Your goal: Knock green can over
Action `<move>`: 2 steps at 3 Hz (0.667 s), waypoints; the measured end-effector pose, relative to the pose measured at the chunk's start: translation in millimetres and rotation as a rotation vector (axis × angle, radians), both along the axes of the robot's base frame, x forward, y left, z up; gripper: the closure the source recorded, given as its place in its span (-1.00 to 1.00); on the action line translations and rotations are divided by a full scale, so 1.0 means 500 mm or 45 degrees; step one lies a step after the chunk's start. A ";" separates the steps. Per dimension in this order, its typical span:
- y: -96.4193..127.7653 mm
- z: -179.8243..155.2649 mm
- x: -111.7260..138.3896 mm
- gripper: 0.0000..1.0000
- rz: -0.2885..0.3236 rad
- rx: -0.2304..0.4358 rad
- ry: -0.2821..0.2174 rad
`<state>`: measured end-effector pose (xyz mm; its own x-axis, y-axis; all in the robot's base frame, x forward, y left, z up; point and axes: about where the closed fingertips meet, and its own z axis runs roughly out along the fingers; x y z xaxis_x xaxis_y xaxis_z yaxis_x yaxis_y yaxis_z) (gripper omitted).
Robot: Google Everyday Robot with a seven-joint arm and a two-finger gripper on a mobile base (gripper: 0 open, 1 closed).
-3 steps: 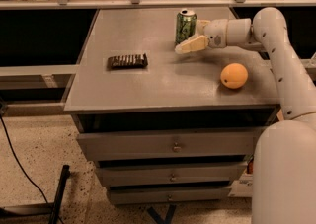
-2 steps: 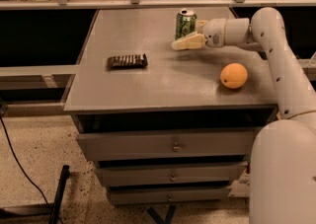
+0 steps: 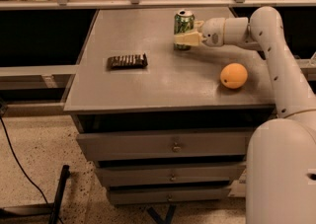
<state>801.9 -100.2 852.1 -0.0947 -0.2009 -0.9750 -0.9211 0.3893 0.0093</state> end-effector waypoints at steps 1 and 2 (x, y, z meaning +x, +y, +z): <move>-0.001 -0.003 -0.009 0.75 0.046 -0.103 0.020; -0.017 -0.006 -0.023 1.00 0.090 -0.286 0.037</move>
Offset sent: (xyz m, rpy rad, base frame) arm 0.0101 -0.0518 0.0117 -0.4201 0.0457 0.1040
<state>790.4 -108.8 849.1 -0.1005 -0.4194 -0.9022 -0.9466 0.3195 -0.0431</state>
